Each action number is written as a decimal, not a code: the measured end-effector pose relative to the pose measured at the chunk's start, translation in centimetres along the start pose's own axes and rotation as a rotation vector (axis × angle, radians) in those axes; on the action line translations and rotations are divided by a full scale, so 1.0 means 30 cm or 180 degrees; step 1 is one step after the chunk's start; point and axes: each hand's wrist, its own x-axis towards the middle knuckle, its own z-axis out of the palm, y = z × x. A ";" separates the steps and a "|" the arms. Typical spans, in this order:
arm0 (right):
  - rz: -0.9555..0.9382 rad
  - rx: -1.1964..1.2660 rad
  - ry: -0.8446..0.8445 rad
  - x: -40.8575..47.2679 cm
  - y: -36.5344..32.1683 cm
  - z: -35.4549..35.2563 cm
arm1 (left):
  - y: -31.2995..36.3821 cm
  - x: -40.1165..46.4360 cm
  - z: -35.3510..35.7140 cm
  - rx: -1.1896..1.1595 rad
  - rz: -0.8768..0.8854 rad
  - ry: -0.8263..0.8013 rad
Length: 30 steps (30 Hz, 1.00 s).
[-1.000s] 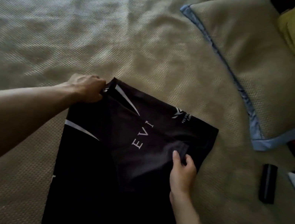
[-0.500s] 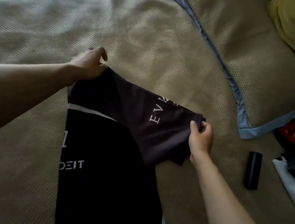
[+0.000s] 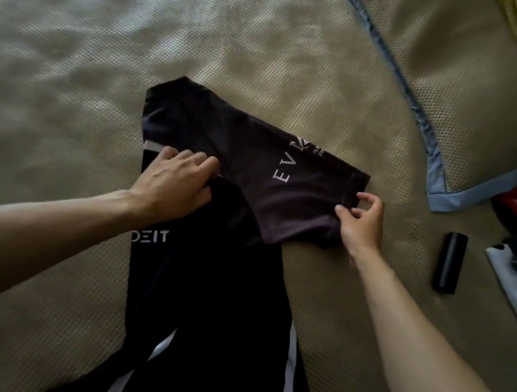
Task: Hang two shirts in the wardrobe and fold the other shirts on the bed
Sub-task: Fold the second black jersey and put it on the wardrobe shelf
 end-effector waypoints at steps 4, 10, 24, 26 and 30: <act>-0.0120 -0.0652 -0.0086 -0.132 0.026 -0.043 | 0.075 -0.279 -0.003 -0.0532 -0.0380 -0.0860; 0.0136 -0.0999 -0.1039 -0.441 0.155 -0.075 | 0.156 -0.788 0.080 -0.1048 -0.0602 -0.1903; 0.0865 0.0606 -0.1105 -0.990 0.214 -0.190 | 0.747 -1.027 -0.087 -0.2550 -0.0267 -0.1067; 0.1380 0.0940 -0.1789 -1.023 0.186 -0.222 | 0.852 -1.024 -0.088 -0.2349 -0.0151 -0.1005; 0.1151 0.0127 -0.1872 -1.021 0.207 -0.281 | 0.975 -1.012 -0.041 -0.1574 -0.0022 -0.1348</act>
